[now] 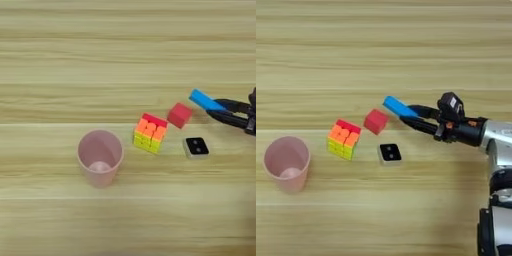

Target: Move the objects on the table

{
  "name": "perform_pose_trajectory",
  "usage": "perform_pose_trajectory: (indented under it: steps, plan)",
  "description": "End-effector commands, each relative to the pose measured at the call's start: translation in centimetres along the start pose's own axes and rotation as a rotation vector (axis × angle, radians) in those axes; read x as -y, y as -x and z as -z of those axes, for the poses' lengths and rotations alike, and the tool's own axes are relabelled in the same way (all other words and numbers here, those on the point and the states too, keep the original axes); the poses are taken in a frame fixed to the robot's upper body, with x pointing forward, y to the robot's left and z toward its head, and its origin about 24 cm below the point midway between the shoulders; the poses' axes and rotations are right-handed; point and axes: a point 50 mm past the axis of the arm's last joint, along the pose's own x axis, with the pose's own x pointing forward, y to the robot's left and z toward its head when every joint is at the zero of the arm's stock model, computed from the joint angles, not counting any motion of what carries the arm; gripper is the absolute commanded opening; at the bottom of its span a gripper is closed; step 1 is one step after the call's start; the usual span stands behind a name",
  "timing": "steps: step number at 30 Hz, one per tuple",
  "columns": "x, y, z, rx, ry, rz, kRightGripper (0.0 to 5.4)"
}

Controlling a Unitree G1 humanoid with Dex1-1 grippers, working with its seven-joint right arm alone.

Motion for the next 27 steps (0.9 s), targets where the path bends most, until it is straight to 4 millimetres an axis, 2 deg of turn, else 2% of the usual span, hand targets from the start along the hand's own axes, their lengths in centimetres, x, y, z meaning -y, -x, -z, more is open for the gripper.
perform_pose_trajectory:
  steps: [1, 13, 20, 27]
  plan:
    - [0.6, 0.4, -4.4, 0.07, 0.174, 0.004, 1.41]
    - [-4.1, -1.1, -6.6, 0.06, 0.33, -0.171, 1.41]
    - [-6.5, -2.5, -5.9, -0.024, 0.385, -0.298, 1.41]
    - [-7.5, -3.3, -4.4, -0.099, 0.385, -0.364, 1.41]
